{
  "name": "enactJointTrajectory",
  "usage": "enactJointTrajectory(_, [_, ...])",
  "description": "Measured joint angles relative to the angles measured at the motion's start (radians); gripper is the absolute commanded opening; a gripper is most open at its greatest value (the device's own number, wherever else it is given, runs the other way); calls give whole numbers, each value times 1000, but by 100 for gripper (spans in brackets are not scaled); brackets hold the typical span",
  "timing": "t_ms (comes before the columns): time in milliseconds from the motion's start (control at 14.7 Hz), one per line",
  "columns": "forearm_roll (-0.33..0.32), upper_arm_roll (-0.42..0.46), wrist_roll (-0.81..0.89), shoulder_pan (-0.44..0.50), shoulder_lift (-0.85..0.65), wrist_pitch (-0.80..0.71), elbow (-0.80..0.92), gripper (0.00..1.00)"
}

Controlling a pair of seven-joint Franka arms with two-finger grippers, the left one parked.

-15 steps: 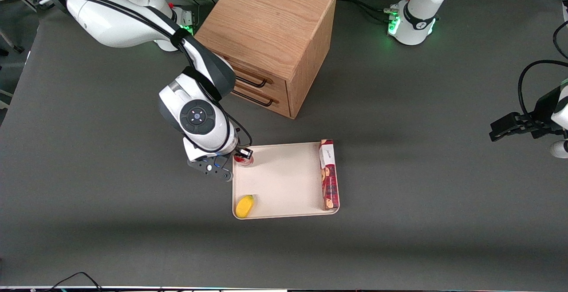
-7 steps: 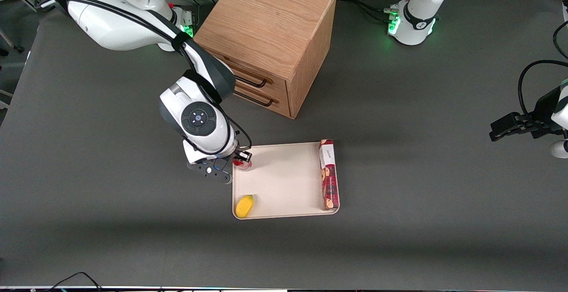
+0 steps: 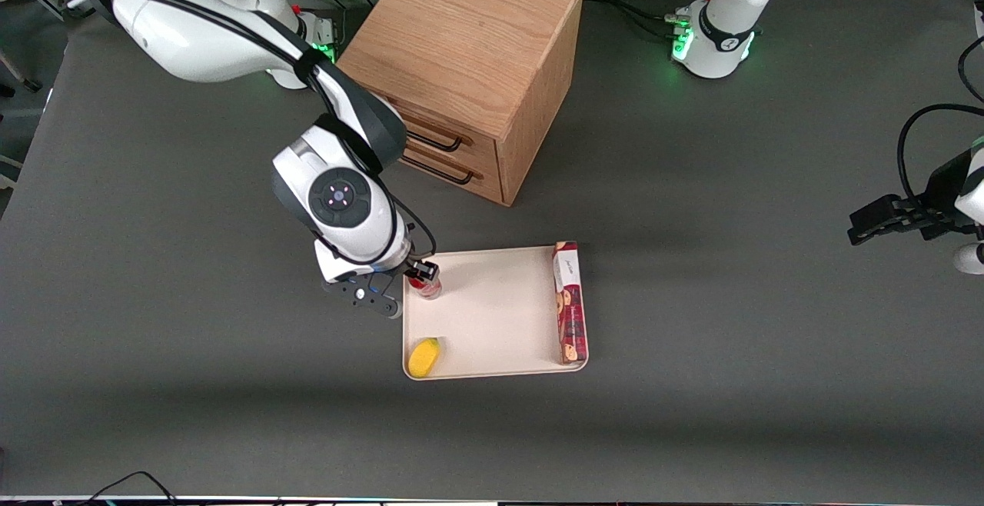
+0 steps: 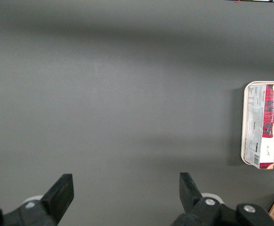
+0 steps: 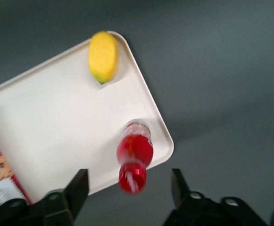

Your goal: Place coke bottle on tray

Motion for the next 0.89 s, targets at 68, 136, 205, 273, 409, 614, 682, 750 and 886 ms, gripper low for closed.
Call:
enactJointTrajectory(68, [-1, 15, -16, -3, -42, -67, 25, 100])
enactJointTrajectory(136, [-1, 24, -65, -6, -96, -153, 55, 100])
enactJointTrajectory(205, [3, 27, -134, -12, -155, -244, 85, 100])
enactJointTrajectory(273, [20, 27, -219, -25, -215, -329, 112, 100])
enactJointTrajectory(409, [92, -5, -407, -71, -327, -464, 142, 100])
enactJointTrajectory(614, [258, -231, -693, -96, -467, -550, 140, 100])
enactJointTrajectory(682, [301, -313, -764, -100, -504, -554, 123, 100])
enactJointTrajectory(750, [332, -386, -819, -104, -537, -548, 90, 100])
enactJointTrajectory(886, [380, -493, -902, -107, -596, -499, -6, 100])
